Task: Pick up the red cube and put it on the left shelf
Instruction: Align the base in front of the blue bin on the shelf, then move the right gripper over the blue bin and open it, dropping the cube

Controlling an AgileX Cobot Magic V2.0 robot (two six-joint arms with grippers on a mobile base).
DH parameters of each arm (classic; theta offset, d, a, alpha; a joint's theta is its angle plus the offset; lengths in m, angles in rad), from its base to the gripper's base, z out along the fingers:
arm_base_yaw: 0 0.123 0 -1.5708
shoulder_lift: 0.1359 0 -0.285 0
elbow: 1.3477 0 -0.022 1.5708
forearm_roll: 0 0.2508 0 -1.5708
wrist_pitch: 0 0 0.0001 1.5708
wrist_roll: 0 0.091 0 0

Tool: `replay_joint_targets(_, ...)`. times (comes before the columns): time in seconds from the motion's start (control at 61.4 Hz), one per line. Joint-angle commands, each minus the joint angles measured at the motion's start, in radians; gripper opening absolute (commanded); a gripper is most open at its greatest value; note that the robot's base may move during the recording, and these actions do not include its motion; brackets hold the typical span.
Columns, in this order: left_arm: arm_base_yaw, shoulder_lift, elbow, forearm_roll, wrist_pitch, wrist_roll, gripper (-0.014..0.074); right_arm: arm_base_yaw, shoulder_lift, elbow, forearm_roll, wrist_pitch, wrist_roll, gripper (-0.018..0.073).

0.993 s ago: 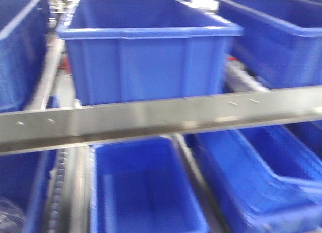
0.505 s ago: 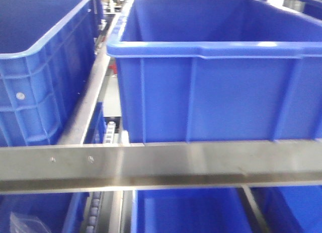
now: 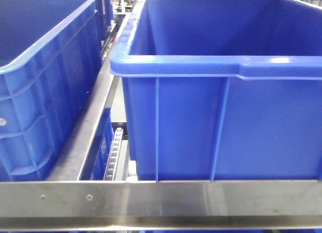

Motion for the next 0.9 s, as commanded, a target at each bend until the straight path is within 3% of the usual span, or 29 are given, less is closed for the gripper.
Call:
replay_joint_targets(0.0, -0.004, -0.015, 0.023, -0.007, -0.088, -0.001, 0.0102, 0.0, 0.017, -0.022, -0.003, -0.084, -0.008, 0.0185)
replay_joint_targets(0.879, -0.004, -0.015, 0.023, -0.007, -0.088, -0.001, 0.0102, 0.0, 0.017, -0.022, -0.003, -0.09, -0.008, 0.0185)
